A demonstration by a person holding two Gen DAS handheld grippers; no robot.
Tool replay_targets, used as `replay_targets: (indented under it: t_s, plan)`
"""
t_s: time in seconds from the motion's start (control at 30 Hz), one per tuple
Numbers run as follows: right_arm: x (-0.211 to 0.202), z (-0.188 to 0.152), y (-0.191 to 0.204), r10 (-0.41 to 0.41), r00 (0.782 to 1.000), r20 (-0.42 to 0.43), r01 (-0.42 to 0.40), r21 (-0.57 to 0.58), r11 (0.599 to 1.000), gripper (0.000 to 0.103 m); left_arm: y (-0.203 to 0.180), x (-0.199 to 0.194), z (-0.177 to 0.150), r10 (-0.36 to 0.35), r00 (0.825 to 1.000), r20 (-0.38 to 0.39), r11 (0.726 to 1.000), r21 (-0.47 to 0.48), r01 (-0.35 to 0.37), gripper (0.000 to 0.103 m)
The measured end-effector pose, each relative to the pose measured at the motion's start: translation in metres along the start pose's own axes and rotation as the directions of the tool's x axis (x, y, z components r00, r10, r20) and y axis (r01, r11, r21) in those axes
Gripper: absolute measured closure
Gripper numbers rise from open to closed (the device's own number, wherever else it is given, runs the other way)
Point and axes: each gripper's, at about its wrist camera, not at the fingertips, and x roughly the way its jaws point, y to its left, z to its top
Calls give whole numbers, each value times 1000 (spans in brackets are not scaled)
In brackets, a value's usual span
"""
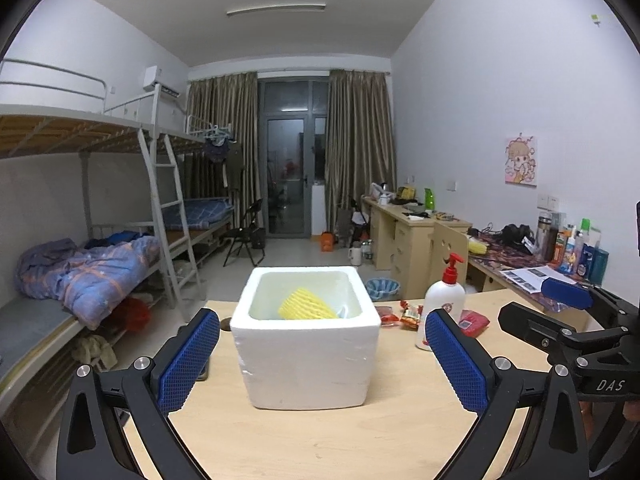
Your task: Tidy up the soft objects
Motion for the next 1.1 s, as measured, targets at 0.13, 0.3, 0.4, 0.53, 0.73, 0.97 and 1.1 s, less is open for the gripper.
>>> replay_targets:
  t_s: [0.13, 0.3, 0.4, 0.53, 0.73, 0.97, 1.1]
  plan:
    - [-6, -13, -3, -13, 1000, 5, 13, 22, 1000, 0, -5, -2, -10, -24, 1000, 6, 1000, -2, 24, 0]
    - [-19, -28, -2, -43, 999, 29, 43, 15, 999, 0, -4, -5, -24, -41, 999, 19, 999, -14, 42, 0]
    - [-26, -39, -5, -50, 998, 39, 49, 24, 999, 0, -4, -6, -33, -46, 999, 28, 999, -15, 46, 0]
    - [-31, -56, -10, -62, 997, 44, 60, 43, 997, 0, -4, -8, -44, -49, 998, 42, 998, -26, 51, 0]
    - [-35, -81, -11, -75, 996, 38, 73, 68, 995, 0, -3, -11, -68, -50, 997, 53, 998, -40, 52, 0]
    - [-45, -98, -9, -75, 996, 44, 71, 90, 993, 0, -4, -12, -93, -47, 998, 33, 997, -55, 48, 0]
    - [-51, -96, -5, -77, 996, 49, 72, 92, 993, 0, -5, -18, -98, -47, 998, 35, 998, -50, 49, 0]
